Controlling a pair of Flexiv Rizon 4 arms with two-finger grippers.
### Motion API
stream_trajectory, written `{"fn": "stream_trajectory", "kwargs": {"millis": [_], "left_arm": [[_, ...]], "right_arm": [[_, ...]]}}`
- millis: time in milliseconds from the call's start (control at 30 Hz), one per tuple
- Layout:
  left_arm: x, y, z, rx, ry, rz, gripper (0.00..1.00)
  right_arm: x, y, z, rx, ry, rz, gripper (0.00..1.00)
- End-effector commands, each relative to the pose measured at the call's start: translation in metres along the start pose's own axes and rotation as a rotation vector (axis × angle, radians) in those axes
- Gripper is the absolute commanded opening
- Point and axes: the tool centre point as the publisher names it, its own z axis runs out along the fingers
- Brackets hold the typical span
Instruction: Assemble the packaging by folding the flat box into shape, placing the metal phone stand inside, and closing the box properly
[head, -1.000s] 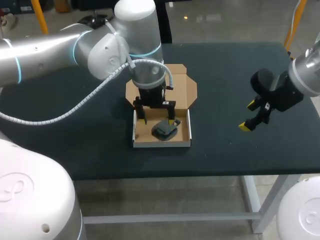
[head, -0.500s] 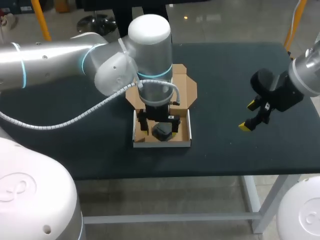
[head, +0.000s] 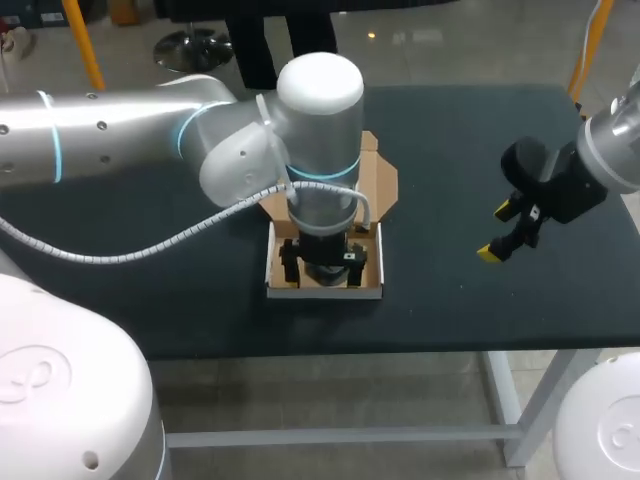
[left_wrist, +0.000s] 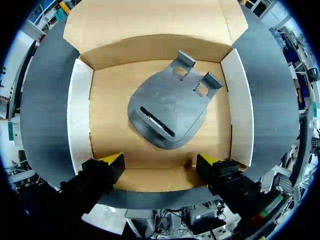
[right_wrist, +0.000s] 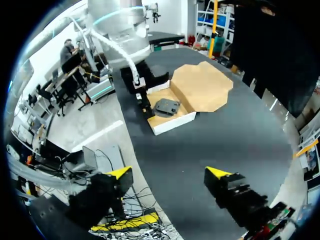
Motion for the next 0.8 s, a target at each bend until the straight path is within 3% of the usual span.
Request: {"fn": "stream_trajectory", "kwargs": {"millis": [33, 800], "left_arm": [[0.005, 0.009, 0.0, 0.009, -0.022, -0.006, 1.0], [0.006, 0.047, -0.004, 0.01, -0.048, -0.115, 1.0]], "right_arm": [[0.0, -0.001, -0.002, -0.003, 0.004, -0.002, 1.0], [0.0, -0.001, -0.002, -0.003, 0.004, -0.002, 1.0]]}}
